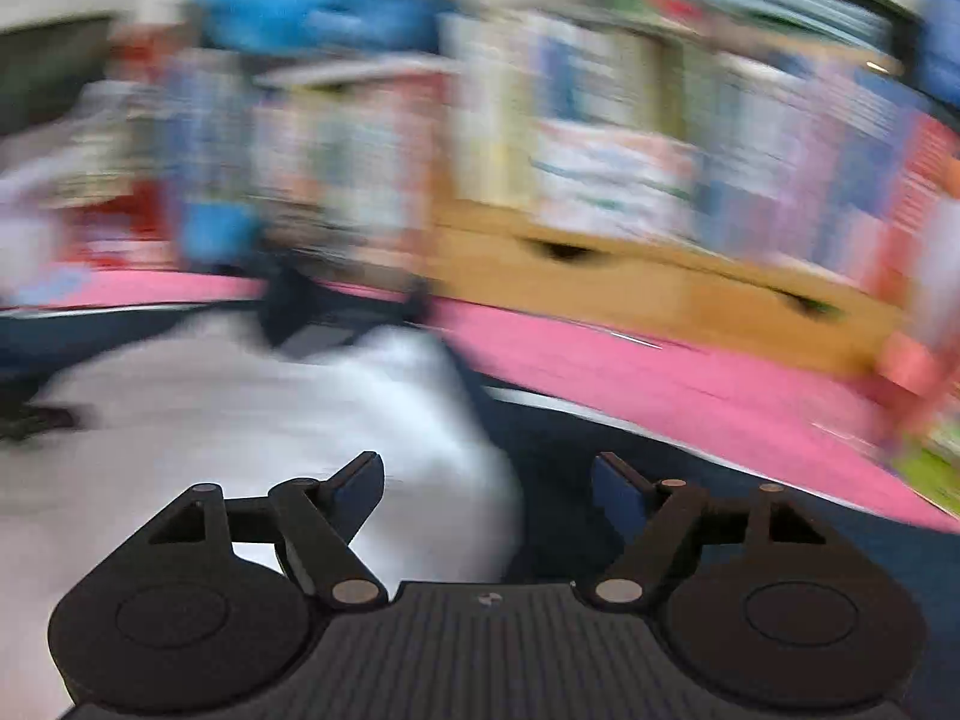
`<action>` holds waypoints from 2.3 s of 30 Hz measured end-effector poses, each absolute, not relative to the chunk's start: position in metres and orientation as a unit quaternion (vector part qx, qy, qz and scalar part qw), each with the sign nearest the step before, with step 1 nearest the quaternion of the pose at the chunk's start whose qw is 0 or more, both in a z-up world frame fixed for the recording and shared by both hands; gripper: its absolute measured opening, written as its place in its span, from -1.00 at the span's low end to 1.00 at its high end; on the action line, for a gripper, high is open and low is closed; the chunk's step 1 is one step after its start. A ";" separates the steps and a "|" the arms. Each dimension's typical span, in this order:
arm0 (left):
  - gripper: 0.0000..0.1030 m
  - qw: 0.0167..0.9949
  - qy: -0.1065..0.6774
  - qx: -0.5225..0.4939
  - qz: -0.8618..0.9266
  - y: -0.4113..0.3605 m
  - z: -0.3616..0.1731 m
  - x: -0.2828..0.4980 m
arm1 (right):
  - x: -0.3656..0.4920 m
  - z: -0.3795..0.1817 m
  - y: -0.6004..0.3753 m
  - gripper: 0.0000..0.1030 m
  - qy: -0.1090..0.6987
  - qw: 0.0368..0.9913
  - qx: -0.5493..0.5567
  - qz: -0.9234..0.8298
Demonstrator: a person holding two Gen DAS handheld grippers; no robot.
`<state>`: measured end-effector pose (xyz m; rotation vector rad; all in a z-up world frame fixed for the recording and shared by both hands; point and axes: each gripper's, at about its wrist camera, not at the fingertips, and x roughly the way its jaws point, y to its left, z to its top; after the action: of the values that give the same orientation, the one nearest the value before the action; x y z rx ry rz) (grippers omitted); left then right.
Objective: Fold clothes
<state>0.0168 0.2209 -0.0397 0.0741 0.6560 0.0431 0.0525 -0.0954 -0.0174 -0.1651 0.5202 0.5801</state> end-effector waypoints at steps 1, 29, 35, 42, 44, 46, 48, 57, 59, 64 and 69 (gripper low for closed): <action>1.00 0.947 0.318 0.050 0.018 0.215 -0.039 0.018 | 0.047 -0.018 -0.083 0.61 0.252 0.912 -0.082 0.315; 1.00 0.931 0.347 0.099 -0.048 0.155 -0.032 -0.163 | -0.208 0.054 -0.178 1.00 0.043 0.935 -0.201 0.288; 1.00 0.928 0.353 0.113 -0.034 0.144 -0.053 -0.183 | -0.239 -0.002 -0.125 0.92 0.142 0.920 -0.143 0.337; 1.00 0.931 0.361 0.053 -0.026 0.174 -0.054 -0.204 | -0.219 -0.069 -0.049 0.38 0.201 0.891 -0.132 0.386; 1.00 0.931 0.361 0.047 -0.023 0.181 -0.053 -0.210 | -0.214 -0.076 -0.060 0.41 0.210 0.895 -0.116 0.376; 1.00 0.931 0.363 0.041 -0.016 0.188 -0.053 -0.214 | -0.208 -0.081 -0.084 0.45 0.222 0.902 -0.082 0.362; 1.00 0.930 0.365 0.035 -0.008 0.194 -0.052 -0.217 | -0.210 -0.084 -0.107 0.46 0.206 0.923 -0.099 0.310; 1.00 0.924 0.378 0.044 0.023 0.198 -0.038 -0.230 | -0.225 -0.058 -0.144 0.57 0.219 0.936 -0.073 0.265; 1.00 0.926 0.368 0.081 0.031 0.188 -0.033 -0.242 | -0.247 -0.053 -0.135 0.62 0.189 0.934 -0.094 0.288; 1.00 0.918 0.383 0.106 0.001 0.166 -0.039 -0.277 | -0.291 -0.055 -0.112 0.72 0.176 0.921 -0.124 0.325; 1.00 0.908 0.401 0.122 0.011 0.146 -0.070 -0.299 | -0.303 -0.063 -0.105 0.75 0.203 0.920 -0.091 0.323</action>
<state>-0.2987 0.1459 -0.0696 0.2515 0.8278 0.0233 -0.3035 -0.1047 -0.0631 -0.1867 0.4182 0.6643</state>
